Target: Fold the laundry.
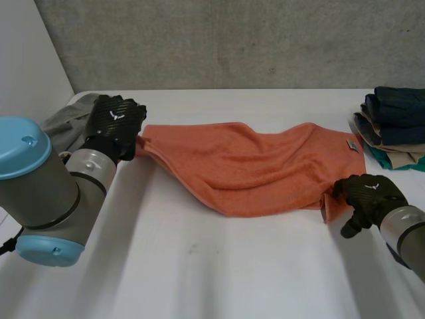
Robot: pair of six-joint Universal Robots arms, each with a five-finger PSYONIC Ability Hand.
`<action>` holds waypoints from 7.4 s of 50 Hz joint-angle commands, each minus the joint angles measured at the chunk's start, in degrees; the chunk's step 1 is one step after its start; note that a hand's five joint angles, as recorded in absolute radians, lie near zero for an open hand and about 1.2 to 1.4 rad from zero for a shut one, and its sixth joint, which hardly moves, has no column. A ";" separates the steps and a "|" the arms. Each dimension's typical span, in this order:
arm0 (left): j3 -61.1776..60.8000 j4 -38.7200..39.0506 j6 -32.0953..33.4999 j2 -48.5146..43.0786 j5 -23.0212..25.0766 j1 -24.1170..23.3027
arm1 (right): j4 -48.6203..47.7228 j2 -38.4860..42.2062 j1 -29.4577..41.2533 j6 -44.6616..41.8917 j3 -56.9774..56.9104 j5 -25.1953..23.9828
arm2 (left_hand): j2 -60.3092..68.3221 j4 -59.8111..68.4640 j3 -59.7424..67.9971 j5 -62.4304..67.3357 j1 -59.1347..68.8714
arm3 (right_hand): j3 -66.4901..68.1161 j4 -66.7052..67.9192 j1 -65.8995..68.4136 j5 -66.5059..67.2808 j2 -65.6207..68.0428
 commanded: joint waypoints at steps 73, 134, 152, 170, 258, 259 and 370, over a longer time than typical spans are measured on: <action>27.33 -18.75 15.46 -11.69 -2.57 4.27 | 5.16 15.33 1.07 -27.28 -43.17 5.14 | 11.31 11.16 11.64 13.77 14.57 | 47.48 47.31 48.11 47.04 47.63; -28.62 -25.33 18.63 18.35 1.47 6.55 | 27.26 -4.00 -9.90 -45.71 -3.13 1.45 | 11.31 11.16 11.64 13.77 14.57 | 47.48 47.31 48.11 47.04 47.63; 5.19 -8.47 18.37 -12.47 -1.51 1.89 | 0.12 15.85 -4.11 -35.18 -19.81 5.05 | 11.31 11.16 11.64 13.77 14.57 | 47.48 47.31 48.11 47.04 47.63; 35.97 -7.49 18.19 -32.44 -9.43 -1.71 | -12.99 32.30 1.60 -34.39 -37.49 10.32 | -58.69 -58.84 -58.36 -56.23 -55.43 | -22.52 -22.69 -21.89 -22.96 -22.37; -12.37 -1.78 2.20 11.86 -4.60 2.86 | -17.47 33.17 35.61 -25.86 -36.61 -10.33 | -58.69 -58.84 -58.36 -56.23 -55.43 | 47.48 47.31 48.11 47.04 47.63; -12.37 -1.78 2.20 11.77 -4.60 2.77 | -17.47 33.26 36.48 -25.95 -36.09 -10.85 | -58.69 -58.84 -58.36 -56.23 -55.43 | 47.48 47.31 48.11 47.04 47.63; 28.06 -11.98 0.26 -23.03 -9.27 -15.77 | -11.32 13.84 19.35 -15.67 -8.57 7.60 | -49.56 -49.70 -49.22 -47.10 -46.30 | 19.78 19.61 20.41 19.34 19.93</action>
